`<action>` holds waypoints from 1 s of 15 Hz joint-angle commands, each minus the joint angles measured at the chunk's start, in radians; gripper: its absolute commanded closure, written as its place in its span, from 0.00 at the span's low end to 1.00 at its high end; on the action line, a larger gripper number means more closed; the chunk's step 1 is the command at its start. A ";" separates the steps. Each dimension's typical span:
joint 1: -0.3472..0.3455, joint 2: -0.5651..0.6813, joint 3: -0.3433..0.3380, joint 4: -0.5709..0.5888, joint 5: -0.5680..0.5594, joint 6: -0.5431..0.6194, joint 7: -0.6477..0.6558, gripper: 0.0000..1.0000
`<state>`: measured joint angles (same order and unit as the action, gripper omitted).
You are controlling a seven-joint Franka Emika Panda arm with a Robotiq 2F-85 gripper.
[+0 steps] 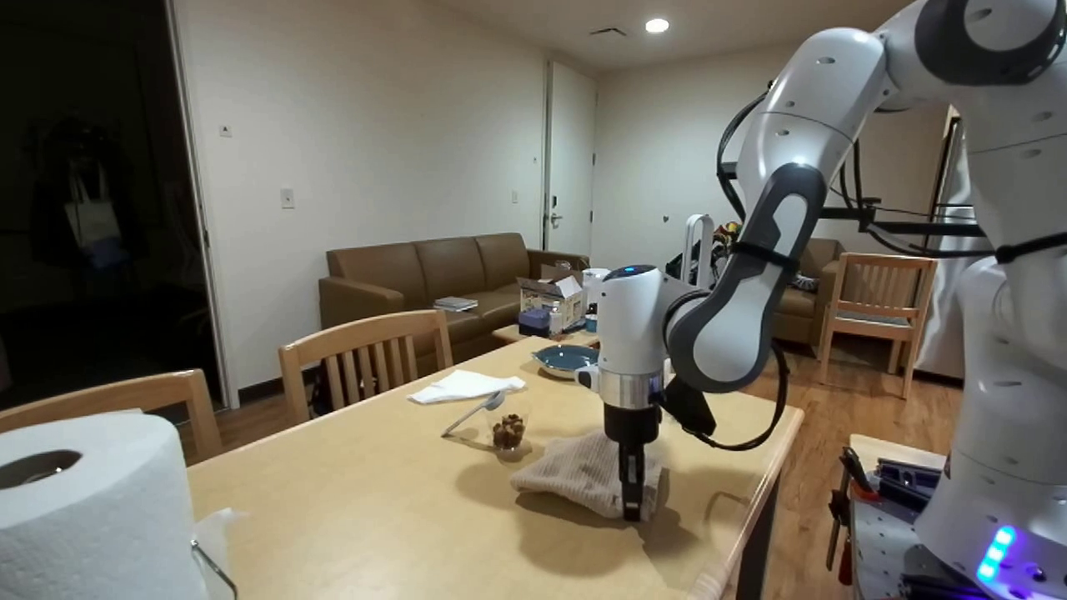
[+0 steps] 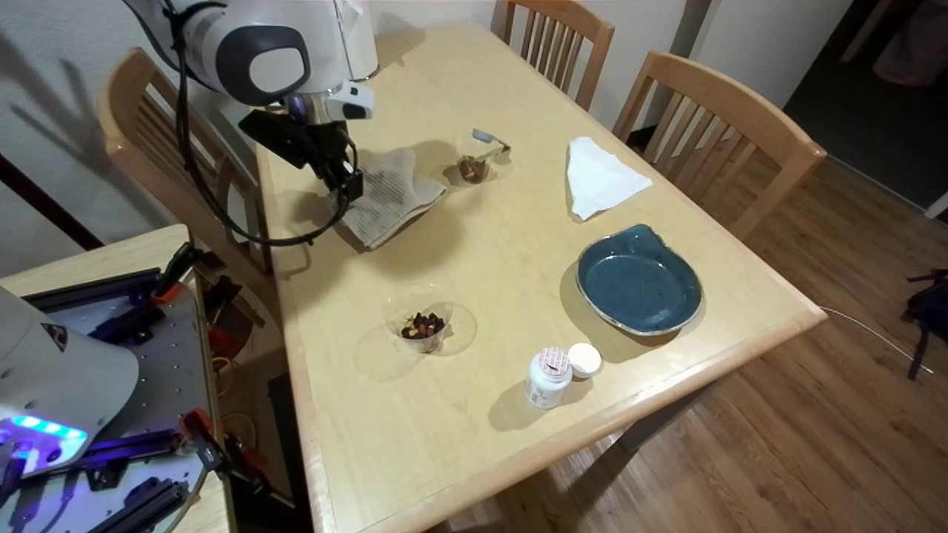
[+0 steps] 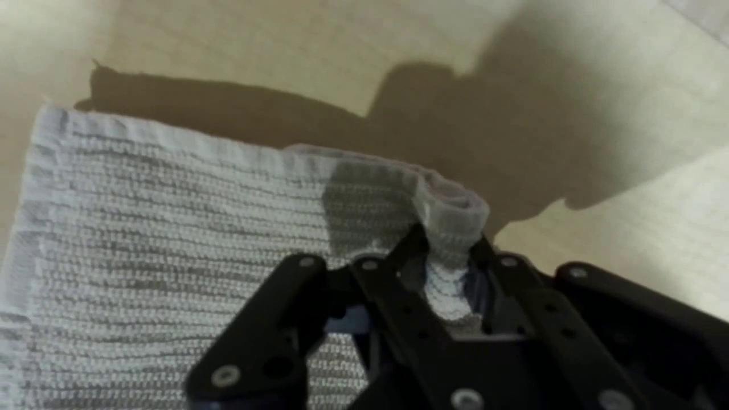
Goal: Use the towel to wipe the table
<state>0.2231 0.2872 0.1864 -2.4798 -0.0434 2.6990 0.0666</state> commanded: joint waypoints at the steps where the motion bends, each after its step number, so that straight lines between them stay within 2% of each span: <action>1: -0.019 -0.074 0.048 -0.102 0.088 -0.058 -0.030 0.95; 6: -0.005 -0.178 0.102 -0.213 0.203 -0.123 -0.038 0.95; 9: 0.019 -0.296 0.133 -0.310 0.272 -0.148 -0.012 0.95; 12: 0.048 -0.363 0.141 -0.351 0.321 -0.177 -0.041 0.95; 13: 0.052 -0.350 0.130 -0.303 0.286 -0.220 -0.013 0.95; 14: 0.055 -0.389 0.124 -0.309 0.260 -0.249 -0.007 0.95; 15: 0.051 -0.422 0.121 -0.301 0.181 -0.279 0.032 0.95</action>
<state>0.2703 -0.0376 0.3211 -2.7838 0.2269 2.5076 0.0653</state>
